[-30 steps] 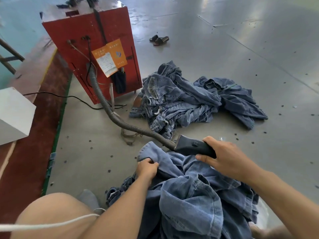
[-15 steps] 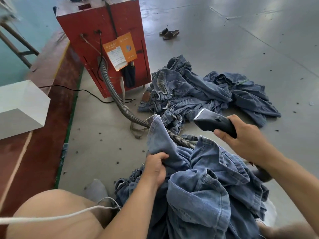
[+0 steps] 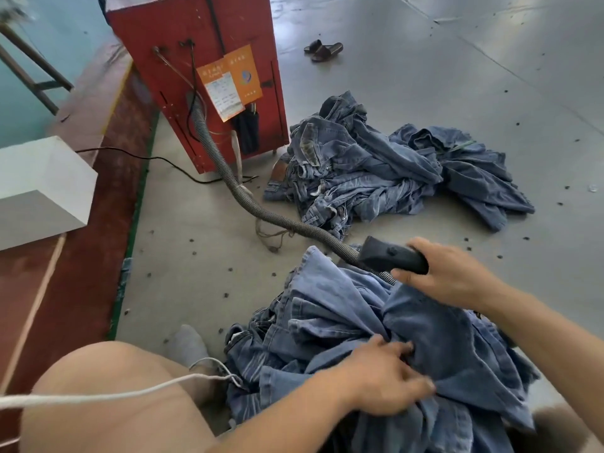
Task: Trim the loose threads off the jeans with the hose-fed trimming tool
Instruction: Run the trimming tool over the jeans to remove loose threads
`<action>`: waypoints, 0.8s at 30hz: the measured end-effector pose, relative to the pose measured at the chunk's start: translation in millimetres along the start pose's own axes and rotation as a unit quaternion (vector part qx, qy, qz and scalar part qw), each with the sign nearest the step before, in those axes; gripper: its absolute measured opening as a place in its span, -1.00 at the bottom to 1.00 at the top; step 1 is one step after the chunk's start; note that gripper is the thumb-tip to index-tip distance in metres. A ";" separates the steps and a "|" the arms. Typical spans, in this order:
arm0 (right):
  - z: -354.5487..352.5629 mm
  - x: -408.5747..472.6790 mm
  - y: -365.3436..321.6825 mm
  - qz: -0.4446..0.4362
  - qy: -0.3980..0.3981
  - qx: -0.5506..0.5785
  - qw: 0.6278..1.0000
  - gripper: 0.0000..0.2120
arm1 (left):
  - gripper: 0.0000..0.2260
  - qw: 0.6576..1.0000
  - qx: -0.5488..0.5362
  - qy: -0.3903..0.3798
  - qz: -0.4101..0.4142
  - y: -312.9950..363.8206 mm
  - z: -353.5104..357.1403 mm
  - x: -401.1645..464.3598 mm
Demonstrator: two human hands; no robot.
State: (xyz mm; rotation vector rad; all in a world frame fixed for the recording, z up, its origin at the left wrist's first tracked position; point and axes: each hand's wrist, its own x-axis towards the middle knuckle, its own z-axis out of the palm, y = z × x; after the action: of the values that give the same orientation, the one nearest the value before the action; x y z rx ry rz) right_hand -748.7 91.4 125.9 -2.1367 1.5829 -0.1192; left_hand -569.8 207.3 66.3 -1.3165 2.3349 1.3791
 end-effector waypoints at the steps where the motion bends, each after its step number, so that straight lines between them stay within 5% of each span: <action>1: 6.9 1.5 2.2 -0.001 -0.039 -0.005 0.999 -0.45 | -0.60 0.994 -0.104 0.020 -0.005 -5.2 -10.5 0.8; 3: 20.6 -1.2 9.8 0.013 -0.123 -0.030 0.992 -0.33 | -0.68 0.928 -0.344 0.125 -0.063 -21.6 -21.9 5.7; 6: 29.6 -18.9 21.5 0.038 -0.194 -0.026 0.980 -0.60 | -0.81 0.676 -0.569 0.361 -0.299 -54.9 -13.1 11.8; 7: 29.9 -27.5 25.4 0.037 -0.194 -0.002 0.980 -0.69 | -0.84 0.633 -0.569 0.394 -0.348 -65.6 -6.7 13.1; 10: 29.3 -56.5 36.0 0.063 -0.210 0.072 0.973 -0.76 | -0.85 0.582 -0.606 0.379 -0.388 -83.6 -2.9 18.0; 13: 28.8 -87.2 47.0 0.094 -0.235 0.150 0.956 -0.68 | -0.56 0.532 -0.655 0.353 -0.404 -90.7 -1.6 24.3; 16: 27.7 -99.3 51.4 0.125 -0.207 0.216 0.946 -0.66 | -0.59 0.508 -0.583 0.425 -0.471 -87.3 12.7 21.6; 20: 37.5 -82.1 46.3 0.135 -0.142 0.160 0.967 -0.76 | -0.66 0.523 -0.536 0.349 -0.563 -68.4 26.8 10.9; 21: 37.7 -76.0 42.5 0.127 -0.127 0.131 0.975 -0.79 | -0.63 0.542 -0.531 0.318 -0.568 -65.7 29.7 10.5; 24: 31.8 -58.3 27.7 0.085 -0.071 0.070 0.991 -0.82 | -0.57 0.680 -0.424 0.265 -0.536 -63.4 38.2 13.7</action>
State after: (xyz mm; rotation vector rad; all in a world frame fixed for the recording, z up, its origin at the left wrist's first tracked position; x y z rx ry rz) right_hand -781.3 149.2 98.1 -1.8537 1.6147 -0.0198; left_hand -543.3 215.1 -3.7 -2.8875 0.3884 1.6456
